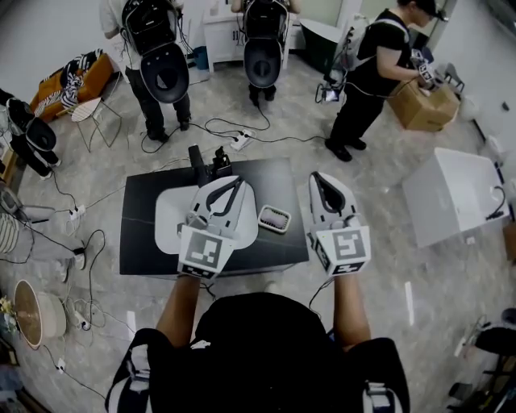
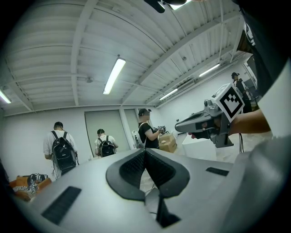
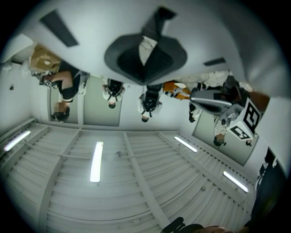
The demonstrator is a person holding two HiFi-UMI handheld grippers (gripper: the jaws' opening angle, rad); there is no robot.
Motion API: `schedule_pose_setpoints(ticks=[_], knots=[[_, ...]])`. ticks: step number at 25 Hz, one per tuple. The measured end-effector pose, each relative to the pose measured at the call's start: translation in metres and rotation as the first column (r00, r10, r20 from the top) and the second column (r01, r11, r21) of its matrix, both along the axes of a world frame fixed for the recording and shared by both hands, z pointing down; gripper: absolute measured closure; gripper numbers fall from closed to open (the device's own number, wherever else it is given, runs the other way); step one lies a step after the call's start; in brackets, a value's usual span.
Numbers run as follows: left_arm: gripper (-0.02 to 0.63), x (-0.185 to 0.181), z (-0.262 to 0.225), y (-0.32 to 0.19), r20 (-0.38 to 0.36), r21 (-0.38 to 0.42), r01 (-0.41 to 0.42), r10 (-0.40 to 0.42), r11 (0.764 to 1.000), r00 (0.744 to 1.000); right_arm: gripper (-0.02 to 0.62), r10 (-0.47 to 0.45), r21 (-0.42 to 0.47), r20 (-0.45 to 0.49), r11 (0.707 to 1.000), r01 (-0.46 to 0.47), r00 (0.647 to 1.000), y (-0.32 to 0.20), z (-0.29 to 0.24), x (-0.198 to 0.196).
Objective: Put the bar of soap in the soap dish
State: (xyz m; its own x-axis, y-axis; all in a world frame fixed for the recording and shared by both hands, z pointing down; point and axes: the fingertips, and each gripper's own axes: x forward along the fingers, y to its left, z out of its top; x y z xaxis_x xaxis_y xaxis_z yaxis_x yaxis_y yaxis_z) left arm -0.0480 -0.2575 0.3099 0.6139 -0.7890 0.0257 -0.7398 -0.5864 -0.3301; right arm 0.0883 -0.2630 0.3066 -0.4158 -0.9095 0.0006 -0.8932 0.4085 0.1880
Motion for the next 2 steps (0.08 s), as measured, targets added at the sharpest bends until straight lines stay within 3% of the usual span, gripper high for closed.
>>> schedule_pose_setpoints(ticks=[2], knots=[[0.581, 0.0004, -0.0007, 0.0009, 0.004, 0.002, 0.0, 0.0, 1.0, 1.0, 0.561, 0.0, -0.003, -0.001, 1.0, 0.0, 1.0, 0.0009, 0.0, -0.0002]])
